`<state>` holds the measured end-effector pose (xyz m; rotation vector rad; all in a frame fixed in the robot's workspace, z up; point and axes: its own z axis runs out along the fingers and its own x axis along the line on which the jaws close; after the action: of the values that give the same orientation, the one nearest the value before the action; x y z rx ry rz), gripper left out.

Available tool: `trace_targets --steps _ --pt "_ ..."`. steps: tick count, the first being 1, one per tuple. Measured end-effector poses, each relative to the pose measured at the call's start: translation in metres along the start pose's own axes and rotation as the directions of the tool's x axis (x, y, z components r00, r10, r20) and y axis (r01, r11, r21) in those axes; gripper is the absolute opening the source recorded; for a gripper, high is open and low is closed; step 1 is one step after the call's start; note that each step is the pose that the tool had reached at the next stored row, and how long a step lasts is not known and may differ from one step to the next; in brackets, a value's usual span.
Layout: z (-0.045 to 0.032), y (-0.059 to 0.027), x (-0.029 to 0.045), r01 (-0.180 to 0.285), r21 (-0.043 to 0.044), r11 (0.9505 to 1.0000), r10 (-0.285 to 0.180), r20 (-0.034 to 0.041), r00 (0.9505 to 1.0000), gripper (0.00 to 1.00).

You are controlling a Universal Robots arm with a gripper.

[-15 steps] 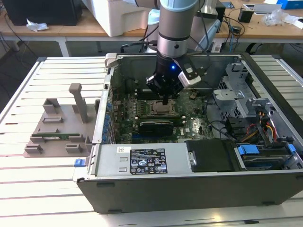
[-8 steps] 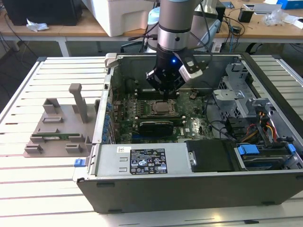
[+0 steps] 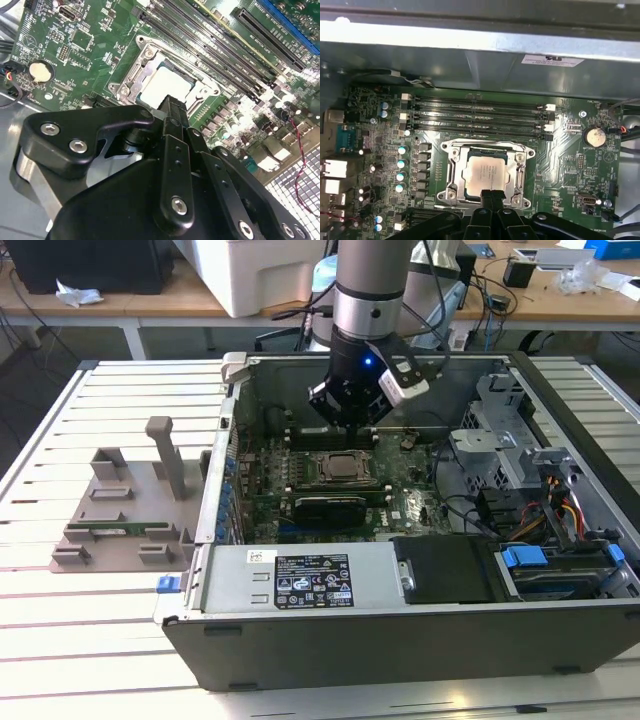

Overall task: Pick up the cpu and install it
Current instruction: 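Install the second cpu locking lever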

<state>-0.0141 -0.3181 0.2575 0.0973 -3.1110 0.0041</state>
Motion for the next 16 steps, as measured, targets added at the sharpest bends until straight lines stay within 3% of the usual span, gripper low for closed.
trace_targets --steps 13,16 --pt "-0.0290 0.0019 0.0007 0.000 0.0013 1.0000 0.000 -0.0001 1.0000 0.11" --pt "-0.0416 0.0026 0.0010 0.000 0.0019 1.0000 0.000 -0.0001 1.0000 0.11"
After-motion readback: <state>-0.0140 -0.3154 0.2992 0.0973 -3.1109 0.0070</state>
